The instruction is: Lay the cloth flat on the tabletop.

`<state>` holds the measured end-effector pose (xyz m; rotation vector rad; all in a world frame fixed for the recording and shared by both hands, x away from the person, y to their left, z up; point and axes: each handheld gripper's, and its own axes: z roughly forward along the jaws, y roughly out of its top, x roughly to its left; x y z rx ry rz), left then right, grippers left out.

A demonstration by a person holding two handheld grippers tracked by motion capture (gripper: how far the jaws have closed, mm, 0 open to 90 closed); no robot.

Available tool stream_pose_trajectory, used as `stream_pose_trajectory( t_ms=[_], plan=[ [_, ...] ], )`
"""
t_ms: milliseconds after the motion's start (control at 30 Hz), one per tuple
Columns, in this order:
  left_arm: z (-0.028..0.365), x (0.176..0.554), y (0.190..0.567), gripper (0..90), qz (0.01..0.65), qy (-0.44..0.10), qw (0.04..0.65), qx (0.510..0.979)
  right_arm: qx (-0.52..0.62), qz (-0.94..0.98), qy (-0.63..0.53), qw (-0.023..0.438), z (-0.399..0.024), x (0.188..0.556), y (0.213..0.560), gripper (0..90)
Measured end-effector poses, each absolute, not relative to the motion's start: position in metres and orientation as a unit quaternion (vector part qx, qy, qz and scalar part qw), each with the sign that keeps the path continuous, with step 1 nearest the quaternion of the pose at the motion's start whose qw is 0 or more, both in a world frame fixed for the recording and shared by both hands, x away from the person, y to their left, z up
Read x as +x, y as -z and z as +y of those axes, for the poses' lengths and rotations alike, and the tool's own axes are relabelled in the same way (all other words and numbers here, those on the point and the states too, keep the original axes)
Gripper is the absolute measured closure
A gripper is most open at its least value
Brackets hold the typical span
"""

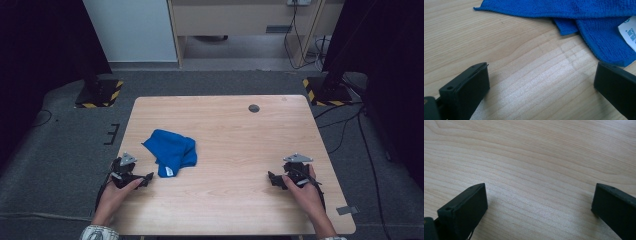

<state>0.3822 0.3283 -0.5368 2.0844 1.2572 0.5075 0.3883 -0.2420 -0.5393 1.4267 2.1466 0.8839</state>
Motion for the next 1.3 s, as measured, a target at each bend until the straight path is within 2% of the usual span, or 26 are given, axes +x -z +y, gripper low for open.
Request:
stream_pose_trajectory(
  t_ms=[367, 733, 1300],
  plan=[
    [0.327, 0.378, 0.532, 2.9, 0.474, -0.186, 0.338, 0.791, 0.510, 0.772, -0.318, 0.207, -0.242, 0.389, 0.539, 0.4],
    [0.315, 0.373, 0.513, 3.4, 0.450, -0.215, 0.360, 0.789, 0.510, 0.772, -0.318, 0.207, -0.242, 0.389, 0.539, 0.4],
    [0.294, 0.399, 0.498, 4.4, 0.419, -0.219, 0.351, 0.808, 0.510, 0.772, -0.318, 0.207, -0.242, 0.389, 0.539, 0.4]
  ],
)
